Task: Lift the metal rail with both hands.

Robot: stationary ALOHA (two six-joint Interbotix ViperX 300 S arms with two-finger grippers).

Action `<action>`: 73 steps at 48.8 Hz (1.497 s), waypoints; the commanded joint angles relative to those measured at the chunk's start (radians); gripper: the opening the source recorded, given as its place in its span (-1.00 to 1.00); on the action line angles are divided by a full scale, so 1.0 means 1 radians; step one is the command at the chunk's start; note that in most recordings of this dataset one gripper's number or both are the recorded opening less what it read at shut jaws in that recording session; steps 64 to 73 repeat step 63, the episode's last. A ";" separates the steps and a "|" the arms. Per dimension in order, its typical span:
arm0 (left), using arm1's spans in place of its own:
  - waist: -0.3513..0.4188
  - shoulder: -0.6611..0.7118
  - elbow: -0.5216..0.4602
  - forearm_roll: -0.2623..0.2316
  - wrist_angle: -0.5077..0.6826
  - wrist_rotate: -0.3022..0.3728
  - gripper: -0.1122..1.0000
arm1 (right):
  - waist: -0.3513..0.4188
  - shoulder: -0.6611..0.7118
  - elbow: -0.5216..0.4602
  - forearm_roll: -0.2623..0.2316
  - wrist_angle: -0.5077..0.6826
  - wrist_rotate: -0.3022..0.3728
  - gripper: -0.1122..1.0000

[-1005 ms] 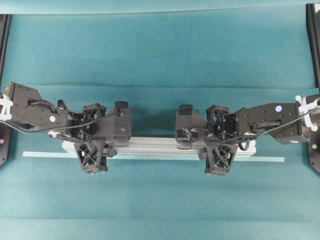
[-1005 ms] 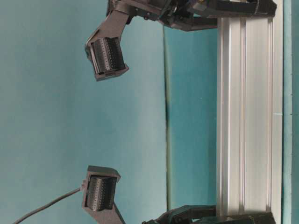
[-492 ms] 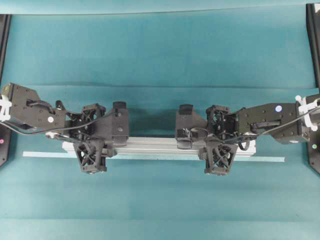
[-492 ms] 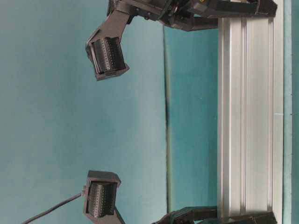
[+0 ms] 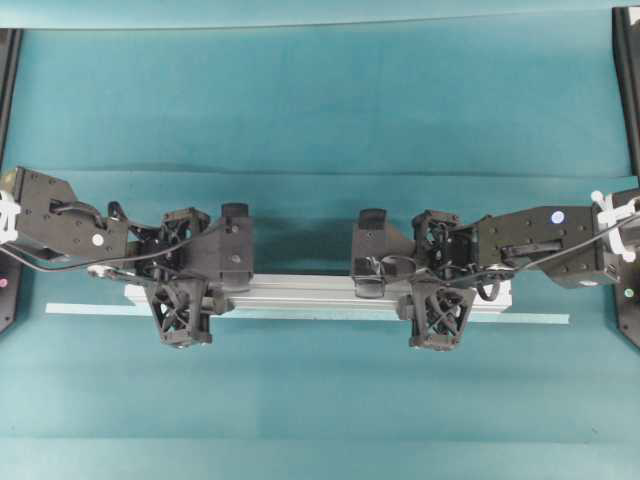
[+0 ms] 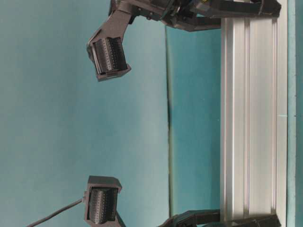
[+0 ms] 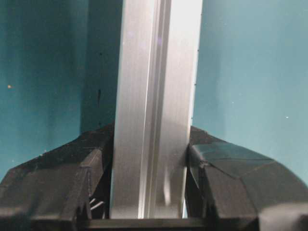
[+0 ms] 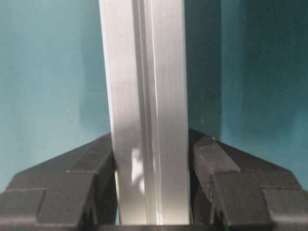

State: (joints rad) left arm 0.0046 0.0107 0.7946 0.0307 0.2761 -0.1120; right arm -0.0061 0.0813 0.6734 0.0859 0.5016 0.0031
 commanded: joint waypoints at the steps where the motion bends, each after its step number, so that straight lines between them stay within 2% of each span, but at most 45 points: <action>1: 0.006 0.002 -0.002 -0.003 0.002 -0.017 -0.15 | -0.003 0.012 0.002 0.002 0.000 0.002 -0.10; 3: 0.006 0.002 -0.003 -0.003 -0.002 -0.017 -0.05 | -0.003 0.014 0.000 0.002 0.002 0.002 -0.10; 10: 0.005 0.003 -0.005 -0.003 -0.002 -0.011 0.69 | -0.003 0.014 0.000 0.002 0.000 0.002 -0.09; 12: 0.005 0.003 -0.006 -0.003 -0.003 -0.009 0.86 | -0.003 0.014 0.000 0.002 -0.002 0.000 0.02; 14: 0.005 0.003 -0.005 -0.003 -0.002 -0.008 0.92 | -0.003 0.012 -0.002 0.002 -0.003 0.000 0.23; 18: 0.003 0.000 -0.003 -0.003 -0.003 -0.006 0.85 | -0.002 0.011 -0.002 -0.002 -0.008 -0.005 0.66; 23: 0.005 -0.006 -0.003 -0.003 -0.002 -0.005 0.86 | -0.003 -0.002 -0.002 -0.005 -0.025 -0.002 0.92; 31: 0.005 -0.078 -0.005 -0.003 0.006 0.000 0.87 | -0.005 -0.069 -0.006 -0.003 -0.025 0.014 0.92; 41: 0.003 -0.241 0.018 -0.003 0.003 0.000 0.87 | -0.011 -0.235 0.008 -0.003 -0.029 0.041 0.92; 52: 0.003 -0.414 0.061 -0.003 0.002 0.038 0.87 | -0.029 -0.390 0.032 -0.005 -0.077 0.055 0.92; 63: 0.003 -0.523 0.080 -0.003 -0.037 0.041 0.87 | -0.032 -0.449 0.043 -0.003 -0.178 0.055 0.92; 73: 0.003 -0.523 0.080 -0.003 -0.037 0.041 0.87 | -0.032 -0.449 0.043 -0.003 -0.178 0.055 0.92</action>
